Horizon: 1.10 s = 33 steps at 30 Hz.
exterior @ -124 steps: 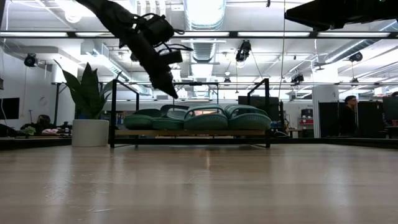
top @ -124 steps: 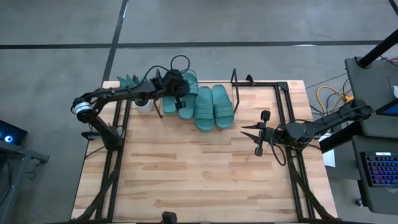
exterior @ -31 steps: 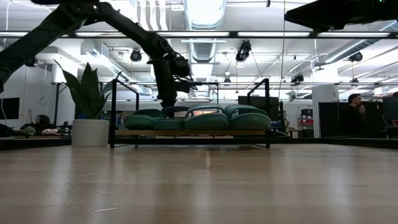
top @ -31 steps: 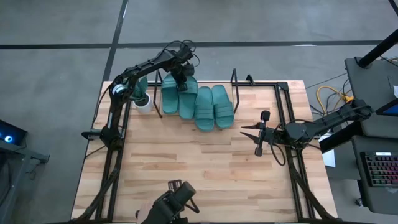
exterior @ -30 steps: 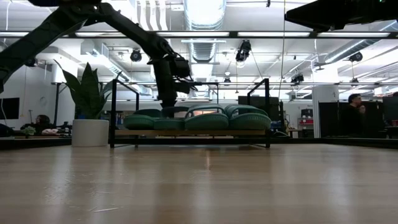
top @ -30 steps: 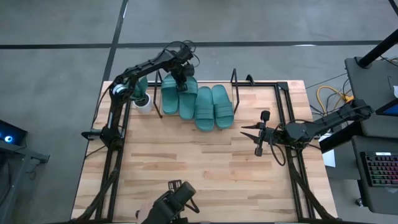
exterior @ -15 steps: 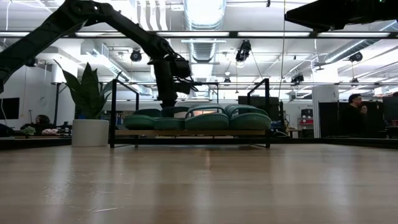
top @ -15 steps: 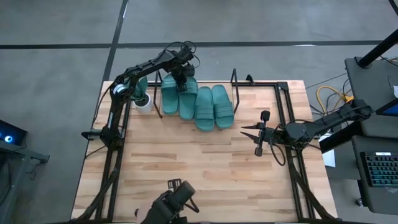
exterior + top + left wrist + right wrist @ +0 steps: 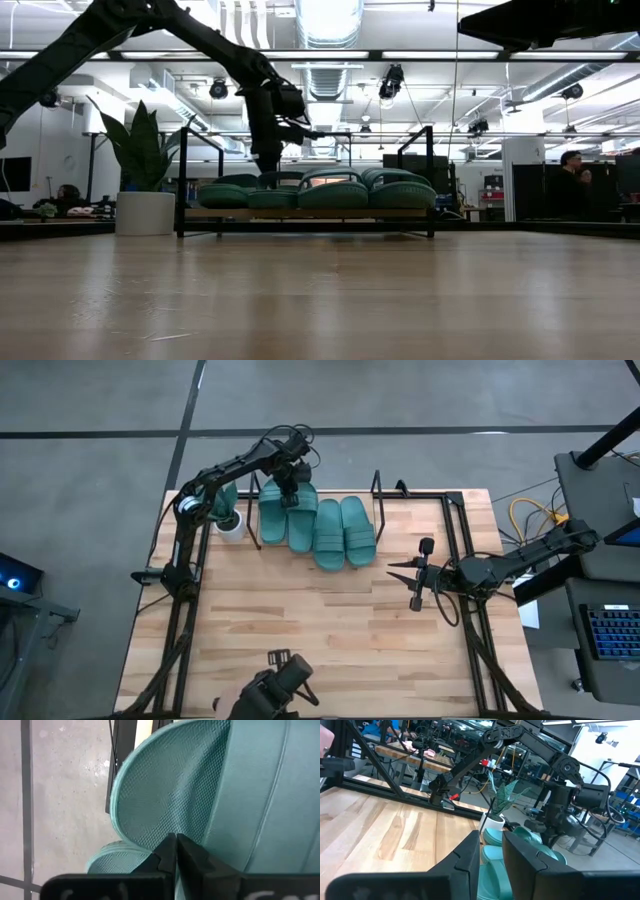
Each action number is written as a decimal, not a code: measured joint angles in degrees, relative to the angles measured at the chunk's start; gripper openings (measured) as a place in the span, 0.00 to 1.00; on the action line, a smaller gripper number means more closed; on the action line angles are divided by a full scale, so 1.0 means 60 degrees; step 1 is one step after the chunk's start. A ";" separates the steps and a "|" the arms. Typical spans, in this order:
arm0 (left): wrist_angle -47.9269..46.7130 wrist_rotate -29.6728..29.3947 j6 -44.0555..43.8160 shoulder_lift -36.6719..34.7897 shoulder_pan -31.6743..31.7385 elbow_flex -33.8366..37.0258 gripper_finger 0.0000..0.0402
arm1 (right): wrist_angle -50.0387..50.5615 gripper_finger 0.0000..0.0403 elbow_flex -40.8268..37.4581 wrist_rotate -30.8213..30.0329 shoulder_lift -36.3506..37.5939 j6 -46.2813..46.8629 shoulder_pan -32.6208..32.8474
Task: Pick and place slides into the shelf
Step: Put the green slipper on the shelf, then return to Home Position
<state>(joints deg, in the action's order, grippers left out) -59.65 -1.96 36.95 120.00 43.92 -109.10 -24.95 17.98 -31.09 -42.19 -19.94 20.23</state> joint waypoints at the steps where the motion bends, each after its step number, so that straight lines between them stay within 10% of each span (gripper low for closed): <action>1: 0.0039 0.0000 0.0007 -0.0010 -0.0003 0.0000 0.00 | 0.0004 0.18 0.0000 0.0000 0.0000 0.0000 0.0000; 14: 0.0562 -0.0994 0.0433 -0.1172 -0.0134 -0.0007 0.00 | 0.0007 0.20 0.0000 -0.0004 0.0000 -0.0007 0.0000; 21: 0.0712 0.0589 -0.0556 -0.2549 -0.0605 -0.0007 0.00 | -0.0010 0.17 0.0000 -0.0004 0.0000 -0.0032 0.0000; 33: 0.1926 0.1022 -0.3908 -0.4656 -0.3702 0.0011 0.00 | 0.0198 0.19 0.0000 -0.0001 0.0000 0.0578 0.0000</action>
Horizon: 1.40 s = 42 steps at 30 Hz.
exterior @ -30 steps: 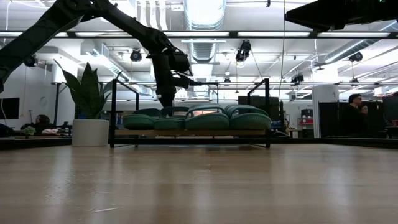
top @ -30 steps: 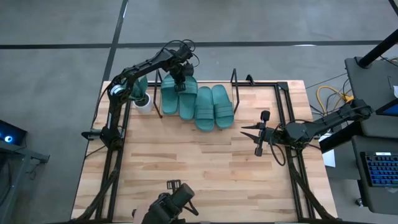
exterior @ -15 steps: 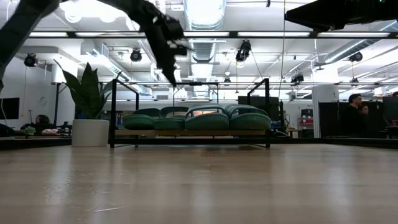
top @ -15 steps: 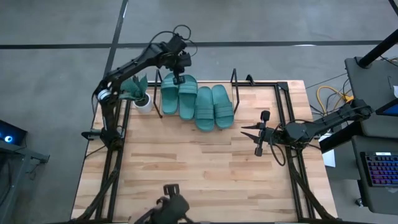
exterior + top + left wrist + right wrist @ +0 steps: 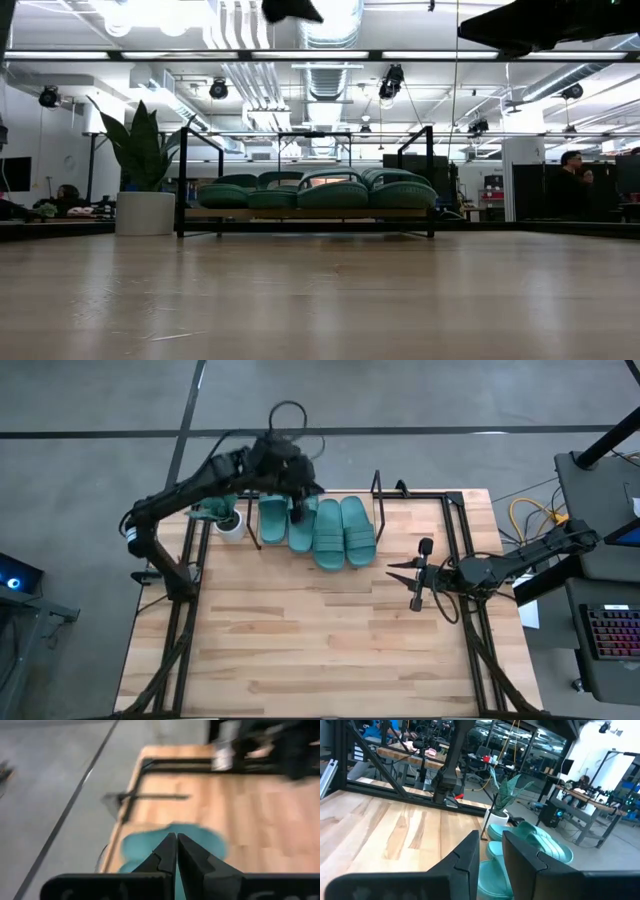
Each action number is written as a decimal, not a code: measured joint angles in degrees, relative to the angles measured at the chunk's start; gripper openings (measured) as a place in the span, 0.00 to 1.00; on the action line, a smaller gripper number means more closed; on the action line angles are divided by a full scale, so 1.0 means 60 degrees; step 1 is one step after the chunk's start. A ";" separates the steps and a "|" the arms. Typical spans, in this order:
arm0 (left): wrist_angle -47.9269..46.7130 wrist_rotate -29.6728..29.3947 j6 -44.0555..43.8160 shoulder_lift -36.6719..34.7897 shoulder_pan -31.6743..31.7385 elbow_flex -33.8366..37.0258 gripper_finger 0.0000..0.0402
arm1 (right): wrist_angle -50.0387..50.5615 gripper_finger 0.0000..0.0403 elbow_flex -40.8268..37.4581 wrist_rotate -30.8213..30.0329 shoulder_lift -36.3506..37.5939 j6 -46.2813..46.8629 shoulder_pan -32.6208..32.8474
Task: Pick and place slides into the shelf
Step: Return to Home Position
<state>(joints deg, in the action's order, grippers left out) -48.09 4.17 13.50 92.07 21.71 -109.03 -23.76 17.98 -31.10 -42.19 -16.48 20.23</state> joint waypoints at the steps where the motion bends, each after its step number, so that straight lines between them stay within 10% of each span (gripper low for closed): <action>1: 0.0064 -0.0003 -0.0019 -0.0078 -0.0345 0.0001 0.00 | 0.0006 0.18 -0.0003 0.0000 0.0000 0.0089 0.0000; 11: 0.0448 -0.0923 -0.0571 -0.0378 -0.3480 0.0030 0.00 | 0.0144 0.18 -0.0004 0.0001 0.0000 0.0249 0.0000; 24: 0.1001 -0.5284 -0.1226 -0.0632 -0.5452 0.2755 0.00 | 0.0144 0.17 -0.0004 0.0001 0.0000 0.0249 0.0000; 35: 0.3509 -0.5451 -0.0435 -0.4381 -0.5368 0.6632 0.00 | 0.0144 0.20 -0.0003 0.0001 0.0000 0.0170 0.0000; 42: 0.5419 -0.3796 0.0339 -0.7260 -0.5368 0.9506 0.00 | 0.0141 0.18 -0.0002 0.0001 0.0000 0.0173 0.0000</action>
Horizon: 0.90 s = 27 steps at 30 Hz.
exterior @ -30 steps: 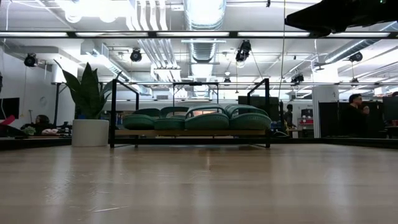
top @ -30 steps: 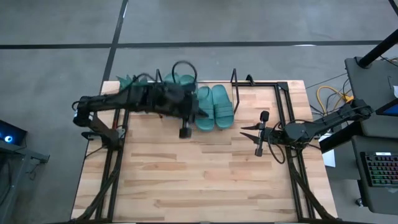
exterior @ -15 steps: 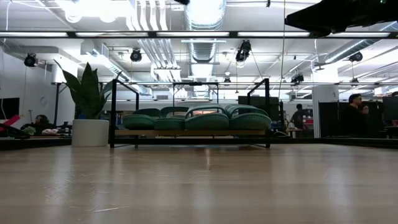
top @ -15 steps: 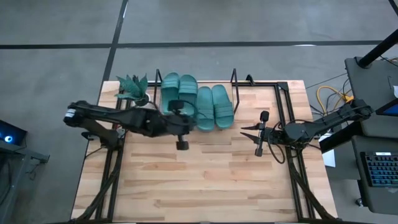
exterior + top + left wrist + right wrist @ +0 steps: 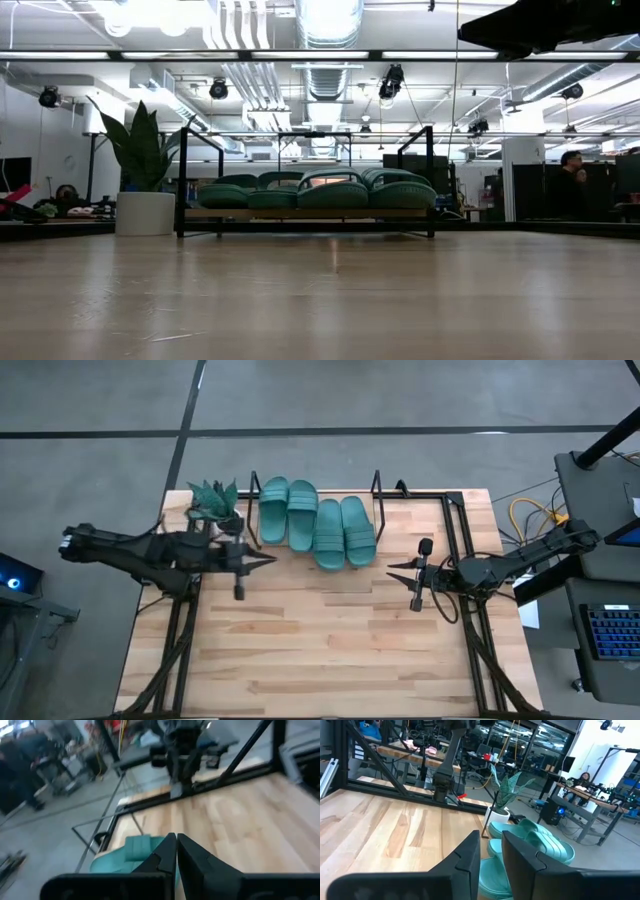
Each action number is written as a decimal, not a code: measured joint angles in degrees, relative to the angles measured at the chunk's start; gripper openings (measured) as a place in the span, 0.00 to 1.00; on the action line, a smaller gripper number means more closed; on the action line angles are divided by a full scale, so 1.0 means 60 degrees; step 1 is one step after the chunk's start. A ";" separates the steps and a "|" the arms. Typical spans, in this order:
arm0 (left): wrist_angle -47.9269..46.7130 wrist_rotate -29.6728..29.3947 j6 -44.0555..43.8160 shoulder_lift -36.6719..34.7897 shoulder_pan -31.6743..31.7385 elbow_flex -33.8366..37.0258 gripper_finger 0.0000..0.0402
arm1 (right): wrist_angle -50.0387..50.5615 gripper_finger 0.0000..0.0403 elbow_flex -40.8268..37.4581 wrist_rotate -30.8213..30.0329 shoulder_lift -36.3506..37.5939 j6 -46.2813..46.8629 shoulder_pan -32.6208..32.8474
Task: Pick and place slides into the shelf
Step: Return to Home Position
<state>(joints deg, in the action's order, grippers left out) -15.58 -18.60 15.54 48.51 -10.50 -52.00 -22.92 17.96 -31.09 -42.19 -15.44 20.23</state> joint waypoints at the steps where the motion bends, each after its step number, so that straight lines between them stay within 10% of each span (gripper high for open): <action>1: 0.0244 0.0161 0.0031 -0.0372 0.0000 0.0369 0.00 | 0.0000 0.17 -0.0001 0.0000 0.0000 0.0000 0.0000; 14: 0.2634 0.0754 -0.0467 -0.3510 -0.0007 0.4214 0.00 | -0.0003 0.19 0.0000 -0.0001 0.0000 0.0001 0.0000; 27: 0.2409 0.0869 -0.0785 -0.5950 -0.0007 0.5593 0.00 | 0.0020 0.19 -0.0001 -0.0003 0.0000 0.0045 0.0000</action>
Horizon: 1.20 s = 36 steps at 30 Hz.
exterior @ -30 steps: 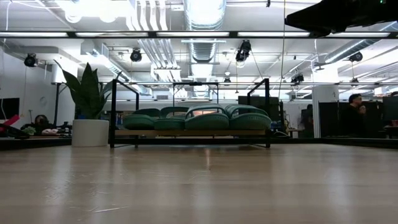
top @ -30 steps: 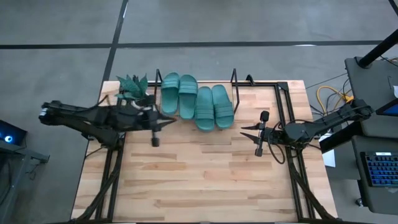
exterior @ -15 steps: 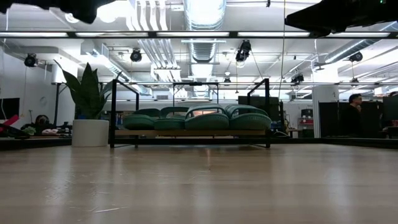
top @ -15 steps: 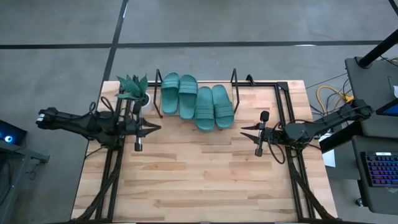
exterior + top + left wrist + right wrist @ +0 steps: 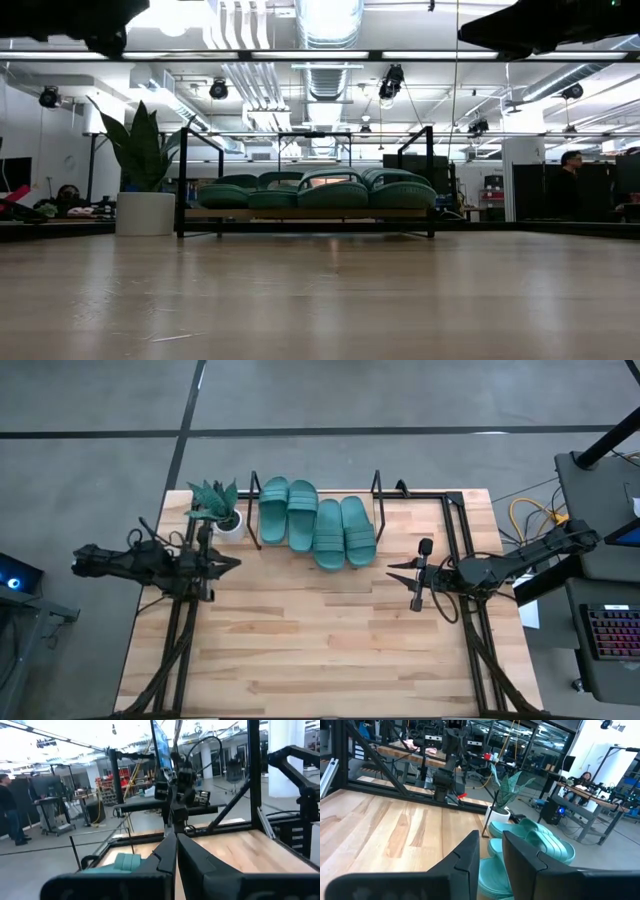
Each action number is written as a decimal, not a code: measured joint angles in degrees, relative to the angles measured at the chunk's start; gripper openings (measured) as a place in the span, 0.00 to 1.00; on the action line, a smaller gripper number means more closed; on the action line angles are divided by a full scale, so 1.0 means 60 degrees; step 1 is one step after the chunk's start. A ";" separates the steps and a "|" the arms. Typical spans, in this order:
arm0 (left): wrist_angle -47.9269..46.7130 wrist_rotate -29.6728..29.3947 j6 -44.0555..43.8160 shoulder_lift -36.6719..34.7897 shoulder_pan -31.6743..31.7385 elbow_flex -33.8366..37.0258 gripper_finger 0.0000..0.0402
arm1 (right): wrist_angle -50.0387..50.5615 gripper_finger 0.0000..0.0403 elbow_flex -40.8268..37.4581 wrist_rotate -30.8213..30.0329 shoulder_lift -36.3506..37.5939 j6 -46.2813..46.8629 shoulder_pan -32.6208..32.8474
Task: Pick and place slides into the shelf
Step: Return to Home Position
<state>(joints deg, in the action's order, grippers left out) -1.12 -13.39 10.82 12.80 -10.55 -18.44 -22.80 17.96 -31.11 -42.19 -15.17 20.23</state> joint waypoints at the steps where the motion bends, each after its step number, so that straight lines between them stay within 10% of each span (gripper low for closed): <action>1: 0.0011 0.0004 0.0005 -0.0213 0.0000 0.0185 0.00 | 0.0013 0.19 0.0000 0.0000 0.0000 0.0002 0.0000; 14: 0.0949 -0.0058 -0.0064 -0.1866 0.0000 0.2638 0.00 | 0.0053 0.16 0.0000 -0.0001 0.0000 -0.0045 0.0000; 30: 0.0710 -0.0040 -0.0574 -0.1760 0.0000 0.2987 0.00 | 0.0339 0.15 -0.0035 0.0005 0.0000 0.0838 0.0000; 36: 0.0688 -0.0040 -0.0586 -0.1702 0.0007 0.2991 0.00 | 0.0366 0.14 -0.0161 0.1671 0.0000 0.2123 0.0000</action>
<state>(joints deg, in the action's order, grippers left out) 3.01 -13.63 7.31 2.59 -10.50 -0.49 -20.60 16.99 -21.08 -42.19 -2.43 20.23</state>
